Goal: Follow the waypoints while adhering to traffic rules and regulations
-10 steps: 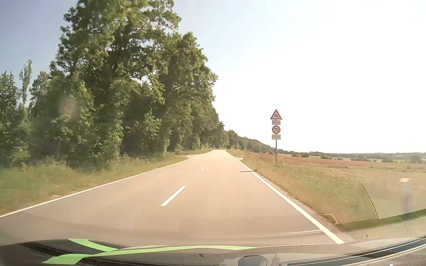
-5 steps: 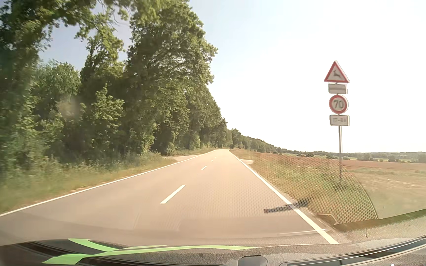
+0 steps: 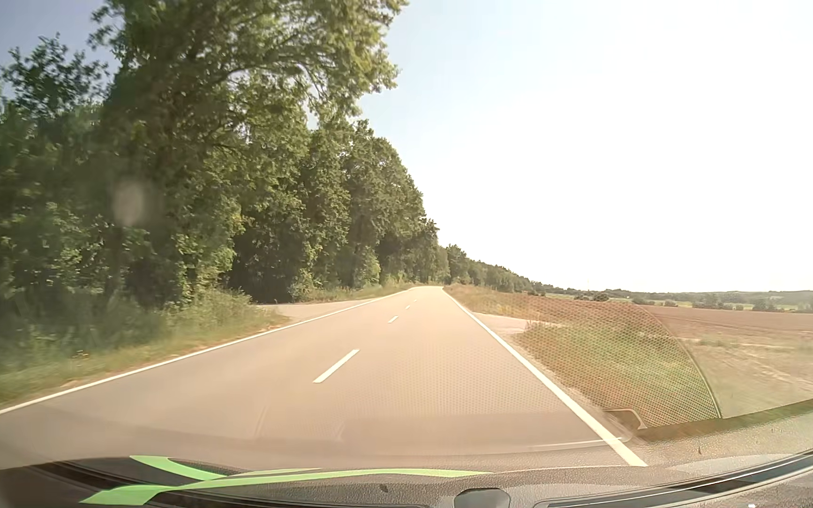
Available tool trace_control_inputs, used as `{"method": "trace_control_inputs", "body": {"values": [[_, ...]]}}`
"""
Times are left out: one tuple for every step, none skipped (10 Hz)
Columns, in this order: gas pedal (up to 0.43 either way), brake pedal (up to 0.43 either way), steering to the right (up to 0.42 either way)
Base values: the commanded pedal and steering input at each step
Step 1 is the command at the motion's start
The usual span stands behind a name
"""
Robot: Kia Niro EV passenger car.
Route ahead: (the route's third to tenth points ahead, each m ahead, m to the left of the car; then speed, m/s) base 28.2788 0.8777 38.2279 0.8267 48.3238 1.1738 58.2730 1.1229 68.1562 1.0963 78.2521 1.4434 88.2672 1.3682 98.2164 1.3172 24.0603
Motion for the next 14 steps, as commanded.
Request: {"method": "trace_control_inputs", "body": {"values": [[0.240, 0.000, -0.005], [0.268, 0.000, -0.004], [0.287, 0.000, -0.004], [0.299, 0.000, -0.004], [0.299, 0.000, -0.003], [0.299, 0.000, -0.003], [0.280, 0.000, -0.003], [0.260, 0.000, -0.002], [0.248, 0.000, -0.002], [0.260, 0.000, -0.002], [0.268, 0.000, -0.001], [0.280, 0.000, -0.002], [0.287, 0.000, -0.002], [0.287, 0.000, -0.001]]}}
